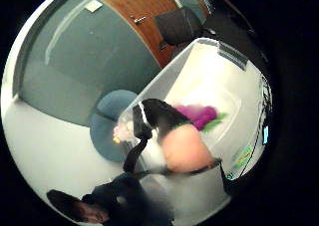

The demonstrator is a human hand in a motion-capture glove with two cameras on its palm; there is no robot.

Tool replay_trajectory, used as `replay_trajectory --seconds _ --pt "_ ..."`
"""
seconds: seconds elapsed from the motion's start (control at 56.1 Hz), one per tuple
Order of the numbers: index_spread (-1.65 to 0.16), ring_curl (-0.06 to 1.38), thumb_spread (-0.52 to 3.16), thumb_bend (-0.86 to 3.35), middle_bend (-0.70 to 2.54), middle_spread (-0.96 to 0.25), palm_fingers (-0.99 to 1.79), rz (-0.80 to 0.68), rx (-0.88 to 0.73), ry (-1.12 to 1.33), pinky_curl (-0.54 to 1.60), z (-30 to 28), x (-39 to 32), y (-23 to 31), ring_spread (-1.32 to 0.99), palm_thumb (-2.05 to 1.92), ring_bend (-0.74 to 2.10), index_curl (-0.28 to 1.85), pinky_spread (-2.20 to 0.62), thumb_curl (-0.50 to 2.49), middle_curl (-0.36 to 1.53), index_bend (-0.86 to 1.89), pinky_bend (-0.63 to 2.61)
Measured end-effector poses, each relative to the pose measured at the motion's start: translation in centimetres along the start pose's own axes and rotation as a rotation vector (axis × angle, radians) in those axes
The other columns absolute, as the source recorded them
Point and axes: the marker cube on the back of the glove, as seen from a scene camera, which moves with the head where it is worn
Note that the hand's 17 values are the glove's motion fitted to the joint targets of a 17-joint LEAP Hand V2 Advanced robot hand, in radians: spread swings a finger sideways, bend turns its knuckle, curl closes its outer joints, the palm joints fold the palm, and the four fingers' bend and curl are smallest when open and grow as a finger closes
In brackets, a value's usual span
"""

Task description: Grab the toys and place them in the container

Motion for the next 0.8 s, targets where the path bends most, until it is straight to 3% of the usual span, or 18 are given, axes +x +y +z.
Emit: replay_trajectory --seconds 0.16,0.267,0.517,0.802 --pt "-0.22 0.25 1.28 -0.03 0.44 -0.11 -0.07 0.04 -0.096 0.05 0.37 -1.1 5.1 2.7 -0.15 -0.01 0.7 0.42 -0.04 0.36 0.51 0.29 0.95" --pt "-0.22 0.21 1.3 -0.03 0.36 -0.07 -0.09 0.084 -0.14 -0.056 0.35 -3.1 11.0 4.8 -0.09 -0.02 0.58 0.43 0.01 0.34 0.47 0.28 0.92" --pt "-0.23 0.18 1.33 -0.02 0.35 -0.07 0.01 -0.089 -0.176 -0.03 0.31 -3.6 13.0 17.2 -0.05 -0.01 0.47 0.45 0.04 0.32 0.46 0.29 0.78" --pt "-0.28 0.16 1.34 -0.02 0.25 -0.05 -0.06 -0.259 -0.377 0.028 0.3 -0.5 12.6 28.8 -0.06 -0.01 0.29 0.46 0.03 0.3 0.42 0.27 0.67"
